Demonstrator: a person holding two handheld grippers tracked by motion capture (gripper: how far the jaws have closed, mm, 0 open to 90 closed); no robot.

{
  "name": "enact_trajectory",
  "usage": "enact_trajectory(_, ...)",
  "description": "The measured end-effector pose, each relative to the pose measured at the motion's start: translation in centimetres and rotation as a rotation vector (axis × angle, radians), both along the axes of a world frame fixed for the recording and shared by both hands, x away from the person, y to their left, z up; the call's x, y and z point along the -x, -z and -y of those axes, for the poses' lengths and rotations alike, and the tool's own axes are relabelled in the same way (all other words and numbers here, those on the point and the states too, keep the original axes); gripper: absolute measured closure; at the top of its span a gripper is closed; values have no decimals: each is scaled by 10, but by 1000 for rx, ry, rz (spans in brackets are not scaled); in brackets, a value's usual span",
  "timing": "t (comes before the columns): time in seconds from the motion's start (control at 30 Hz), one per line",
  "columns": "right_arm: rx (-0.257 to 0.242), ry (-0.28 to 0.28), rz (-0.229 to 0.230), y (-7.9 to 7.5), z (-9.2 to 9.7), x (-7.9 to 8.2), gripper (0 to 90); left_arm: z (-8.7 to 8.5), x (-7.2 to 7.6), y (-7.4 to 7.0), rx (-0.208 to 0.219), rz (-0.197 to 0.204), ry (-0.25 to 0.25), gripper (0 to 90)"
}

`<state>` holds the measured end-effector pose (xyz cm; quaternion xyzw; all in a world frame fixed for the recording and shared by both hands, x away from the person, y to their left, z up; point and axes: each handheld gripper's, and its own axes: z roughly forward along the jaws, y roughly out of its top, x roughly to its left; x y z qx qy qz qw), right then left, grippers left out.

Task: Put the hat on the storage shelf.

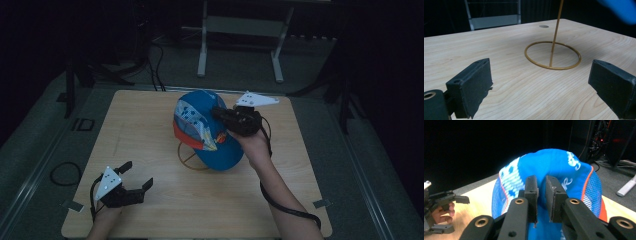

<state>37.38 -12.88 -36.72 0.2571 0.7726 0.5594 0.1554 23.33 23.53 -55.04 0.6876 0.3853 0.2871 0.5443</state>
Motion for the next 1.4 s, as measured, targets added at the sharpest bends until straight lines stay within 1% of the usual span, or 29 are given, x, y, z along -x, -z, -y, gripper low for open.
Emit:
enact_trajectory(0.03, 12, -1, 4, 2, 0, 0, 778, 0, 0, 0, 4, -1, 1, 53)
enact_trajectory(0.1, 17, 2, 3, 4, 0, 0, 776, 1, 0, 1, 2, -2, 1, 54)
enact_trajectory(0.13, 20, 0, 4, 4, 0, 0, 759, 1, 0, 1, 4, -1, 3, 53)
enact_trajectory(0.2, 13, 3, -4, 6, 1, -1, 756, 1, 0, 1, -1, -4, 3, 53)
enact_trajectory(0.3, 13, 2, -8, 7, 3, -1, 738, 0, 0, 1, 2, -4, 3, 53)
enact_trajectory(0.47, 5, -2, -7, 7, 5, 2, 651, 0, 0, 2, 8, -6, 7, 53)
enact_trajectory(0.57, 3, -7, -5, 7, 6, 4, 631, 1, 0, 2, 13, -5, 8, 53)
enact_trajectory(0.6, 4, -7, -1, 6, 6, 5, 607, 1, 0, 2, 12, -9, 10, 53)
enact_trajectory(0.63, 3, -5, 3, 6, 7, 8, 548, 1, 0, 2, 15, -8, 12, 53)
enact_trajectory(0.67, 1, -3, 7, 5, 7, 9, 515, 1, 0, 2, 14, -9, 13, 54)
enact_trajectory(0.7, 0, -5, 10, 5, 8, 11, 488, 1, 0, 2, 11, -8, 13, 53)
enact_trajectory(0.77, -4, -14, 9, 5, 10, 14, 434, 1, 0, 3, 19, -9, 14, 53)
enact_trajectory(0.93, -9, -41, 19, 9, 14, 26, 310, 1, 0, 3, 14, -11, 13, 54)
enact_trajectory(1.0, -6, -46, 28, 12, 15, 31, 274, 1, 0, 3, 18, -11, 13, 53)
enact_trajectory(1.1, -22, -79, 22, 18, 17, 37, 208, 1, 0, 4, 22, -12, 14, 53)
enact_trajectory(1.13, -18, -99, 13, 20, 17, 38, 173, 1, 0, 4, 20, -12, 15, 54)
enact_trajectory(1.17, -15, -112, 11, 23, 17, 40, 156, 1, 0, 5, 16, -14, 14, 53)
enact_trajectory(1.23, -30, -127, -8, 30, 18, 43, 160, 1, 0, 5, 10, -14, 15, 53)
enact_trajectory(1.27, -26, -141, -15, 34, 17, 44, 145, 2, 0, 5, 9, -14, 14, 53)
enact_trajectory(1.33, -10, -145, -8, 40, 17, 46, 142, 1, 0, 5, 10, -12, 15, 53)
enact_trajectory(1.4, -17, -158, -17, 48, 17, 49, 142, 1, 0, 5, 11, -12, 14, 54)
